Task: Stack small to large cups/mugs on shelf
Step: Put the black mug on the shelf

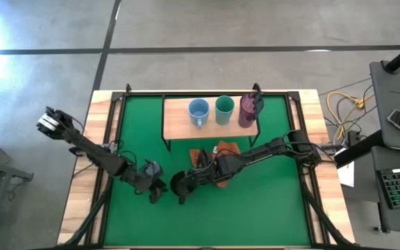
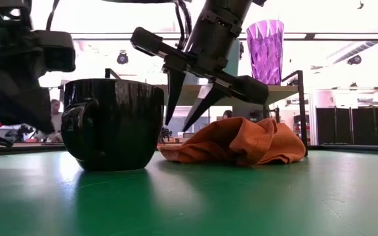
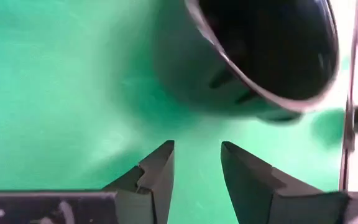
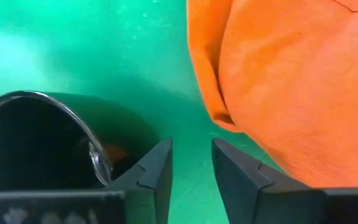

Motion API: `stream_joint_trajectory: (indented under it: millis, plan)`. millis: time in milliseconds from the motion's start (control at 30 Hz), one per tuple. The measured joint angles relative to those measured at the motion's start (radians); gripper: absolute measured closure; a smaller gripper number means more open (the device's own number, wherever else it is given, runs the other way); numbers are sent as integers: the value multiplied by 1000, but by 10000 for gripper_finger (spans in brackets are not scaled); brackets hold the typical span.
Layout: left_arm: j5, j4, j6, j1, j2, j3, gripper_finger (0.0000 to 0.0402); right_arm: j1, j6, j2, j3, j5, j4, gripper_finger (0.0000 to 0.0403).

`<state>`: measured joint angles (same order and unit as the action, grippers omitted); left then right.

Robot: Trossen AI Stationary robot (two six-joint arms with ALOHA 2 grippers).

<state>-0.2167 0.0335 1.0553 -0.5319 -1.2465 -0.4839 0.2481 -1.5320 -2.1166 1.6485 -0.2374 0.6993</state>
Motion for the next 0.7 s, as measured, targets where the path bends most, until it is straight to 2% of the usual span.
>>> stream_joint_trajectory:
  millis: [133,267,367,500,700]
  plan:
    - [-68,91,117,5,113,-2,283,4,0,0,0,1,3,276]
    - [-75,288,167,19,213,-42,283,9,19,11,-1,1,8,249]
    - [-109,457,169,31,262,-118,283,14,41,31,-1,1,31,227]
    - [-150,616,139,69,258,-241,283,22,42,68,-2,-24,115,200]
    - [-145,639,111,105,155,-317,283,59,36,151,-2,-88,243,174]
